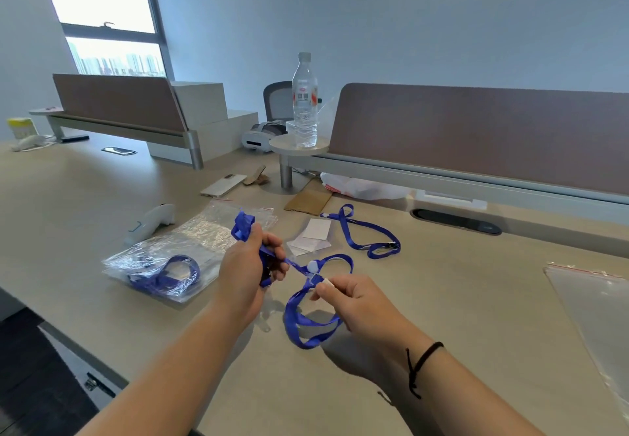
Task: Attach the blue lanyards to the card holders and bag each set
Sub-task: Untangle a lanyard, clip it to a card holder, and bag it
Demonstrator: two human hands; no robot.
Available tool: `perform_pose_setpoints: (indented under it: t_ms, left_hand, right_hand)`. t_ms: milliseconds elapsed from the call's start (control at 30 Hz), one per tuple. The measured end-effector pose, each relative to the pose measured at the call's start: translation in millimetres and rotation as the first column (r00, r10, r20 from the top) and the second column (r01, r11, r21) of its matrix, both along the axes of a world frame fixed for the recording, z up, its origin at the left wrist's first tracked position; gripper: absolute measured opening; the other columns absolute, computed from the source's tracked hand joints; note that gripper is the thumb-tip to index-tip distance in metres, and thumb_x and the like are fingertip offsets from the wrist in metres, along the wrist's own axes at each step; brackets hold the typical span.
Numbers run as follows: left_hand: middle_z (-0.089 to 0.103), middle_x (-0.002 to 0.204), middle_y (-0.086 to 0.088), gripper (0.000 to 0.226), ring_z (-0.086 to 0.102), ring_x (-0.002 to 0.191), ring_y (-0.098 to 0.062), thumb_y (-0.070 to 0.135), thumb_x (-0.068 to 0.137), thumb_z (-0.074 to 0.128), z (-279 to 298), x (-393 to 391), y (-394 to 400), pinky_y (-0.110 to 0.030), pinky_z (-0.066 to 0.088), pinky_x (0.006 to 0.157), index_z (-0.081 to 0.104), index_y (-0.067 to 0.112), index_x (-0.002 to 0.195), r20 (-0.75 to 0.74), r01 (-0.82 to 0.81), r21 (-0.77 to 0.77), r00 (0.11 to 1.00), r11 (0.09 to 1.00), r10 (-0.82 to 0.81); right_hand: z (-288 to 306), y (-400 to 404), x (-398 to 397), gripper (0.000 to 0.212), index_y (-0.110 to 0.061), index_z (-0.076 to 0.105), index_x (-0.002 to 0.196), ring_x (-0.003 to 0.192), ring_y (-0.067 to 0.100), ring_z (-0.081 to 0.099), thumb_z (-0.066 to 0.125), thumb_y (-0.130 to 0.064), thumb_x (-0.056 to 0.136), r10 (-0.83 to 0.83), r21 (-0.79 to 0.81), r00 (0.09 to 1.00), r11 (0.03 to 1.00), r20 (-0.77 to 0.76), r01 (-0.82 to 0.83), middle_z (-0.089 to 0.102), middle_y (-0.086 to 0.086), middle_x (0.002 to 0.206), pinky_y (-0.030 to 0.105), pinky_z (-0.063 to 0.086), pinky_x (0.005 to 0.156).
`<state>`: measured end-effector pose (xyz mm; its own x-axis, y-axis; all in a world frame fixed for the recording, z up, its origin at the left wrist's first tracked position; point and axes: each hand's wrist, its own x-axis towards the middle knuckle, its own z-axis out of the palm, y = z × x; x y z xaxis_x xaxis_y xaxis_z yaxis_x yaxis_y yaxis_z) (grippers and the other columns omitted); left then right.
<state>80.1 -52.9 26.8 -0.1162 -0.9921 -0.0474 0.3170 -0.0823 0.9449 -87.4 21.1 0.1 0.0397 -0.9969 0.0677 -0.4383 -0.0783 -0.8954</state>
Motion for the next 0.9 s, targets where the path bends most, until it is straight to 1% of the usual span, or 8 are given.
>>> perform_pose_setpoints:
  t_ms: [67, 133, 200, 267, 333, 467, 633, 900]
  left_hand:
    - [0.057, 0.063, -0.005, 0.041, 0.049, 0.049, -0.015, 0.038, 0.106, 0.044, -3.6, -1.2, 0.8, -0.025, 0.037, 0.042, 0.062, 0.007, 0.085, 0.065, 0.011, -0.013, 0.998, 1.000, -0.010]
    - [0.056, 0.063, 0.000, 0.029, 0.048, 0.052, -0.013, 0.037, 0.099, 0.057, -7.7, 1.5, 1.9, -0.027, 0.039, 0.047, 0.066, 0.012, 0.088, 0.316, 0.088, -0.115, 0.947, 0.989, -0.048]
    - [0.064, 0.065, 0.005, 0.016, 0.058, 0.060, -0.010, 0.042, 0.088, 0.072, -9.8, 6.2, 6.4, -0.028, 0.047, 0.060, 0.071, 0.026, 0.088, 0.611, 0.277, -0.220, 0.787, 0.935, -0.090]
    - [0.069, 0.072, -0.004, 0.025, 0.059, 0.065, -0.009, 0.050, 0.075, 0.080, -10.6, 6.6, 11.2, -0.025, 0.049, 0.066, 0.073, 0.030, 0.089, 0.721, 0.396, -0.230, 0.683, 0.889, -0.118]
    - [0.069, 0.075, -0.013, 0.034, 0.056, 0.062, -0.009, 0.051, 0.075, 0.080, -8.0, 3.5, 15.2, -0.022, 0.048, 0.063, 0.075, 0.019, 0.087, 0.699, 0.389, -0.219, 0.702, 0.895, -0.134]
    - [0.067, 0.065, 0.002, 0.016, 0.056, 0.059, -0.006, 0.034, 0.088, 0.074, -4.3, -0.7, 17.2, -0.022, 0.045, 0.061, 0.075, 0.019, 0.086, 0.587, 0.336, -0.121, 0.783, 0.934, -0.206]
    - [0.056, 0.061, 0.000, 0.014, 0.043, 0.055, -0.011, 0.017, 0.091, 0.070, -4.7, -1.0, 5.1, -0.022, 0.029, 0.044, 0.062, 0.012, 0.081, 0.167, 0.136, 0.063, 0.975, 0.989, -0.145]
    - [0.047, 0.060, -0.003, 0.022, 0.042, 0.043, -0.008, 0.025, 0.097, 0.065, -17.9, 13.8, -3.4, -0.023, 0.025, 0.047, 0.058, 0.014, 0.079, 0.144, 0.039, 0.108, 0.988, 0.993, -0.055]
  right_hand:
    - [3.0, 0.2, -4.7, 0.024, -0.026, 0.072, 0.107, 0.050, 0.003, 0.038, 0.049, -0.031, 0.104, 0.000, 0.017, 0.996, 1.000, 0.092, -0.001, 0.046, -0.012, 0.055, 0.016, 0.035, 0.050]
    - [7.5, 2.1, -7.7, 0.022, -0.028, 0.070, 0.106, 0.047, 0.001, 0.041, 0.049, -0.032, 0.104, -0.022, 0.038, 0.992, 0.999, 0.120, 0.018, 0.048, -0.013, 0.053, 0.014, 0.035, 0.049]
    - [10.4, 2.6, -9.6, 0.023, -0.023, 0.071, 0.101, 0.048, -0.004, 0.048, 0.051, -0.032, 0.104, -0.031, 0.026, 0.994, 0.999, 0.104, 0.028, 0.053, -0.018, 0.052, 0.012, 0.036, 0.052]
    - [13.9, 0.6, -8.6, 0.023, -0.023, 0.072, 0.097, 0.052, -0.006, 0.052, 0.052, -0.032, 0.103, -0.043, 0.001, 0.997, 0.999, 0.067, 0.043, 0.058, -0.020, 0.055, 0.014, 0.038, 0.056]
    - [14.1, -3.5, -7.7, 0.021, -0.026, 0.073, 0.096, 0.061, 0.000, 0.056, 0.055, -0.035, 0.101, -0.046, -0.035, 0.999, 0.998, -0.021, 0.045, 0.064, -0.014, 0.067, 0.022, 0.044, 0.061]
    - [13.9, -7.9, -4.4, 0.018, -0.026, 0.071, 0.093, 0.060, 0.000, 0.051, 0.057, -0.035, 0.100, -0.030, -0.057, 0.993, 0.998, -0.114, 0.023, 0.061, -0.007, 0.068, 0.022, 0.043, 0.061]
    - [10.7, -7.8, -0.1, 0.016, -0.025, 0.071, 0.095, 0.067, 0.002, 0.056, 0.058, -0.035, 0.099, 0.000, -0.083, 0.971, 0.996, -0.239, -0.020, 0.064, -0.011, 0.074, 0.020, 0.043, 0.064]
    - [6.9, -5.3, -9.0, 0.024, -0.014, 0.074, 0.095, 0.053, 0.013, 0.047, 0.056, -0.029, 0.101, -0.149, 0.100, 0.946, 0.987, 0.290, 0.125, 0.056, 0.003, 0.060, 0.025, 0.041, 0.049]
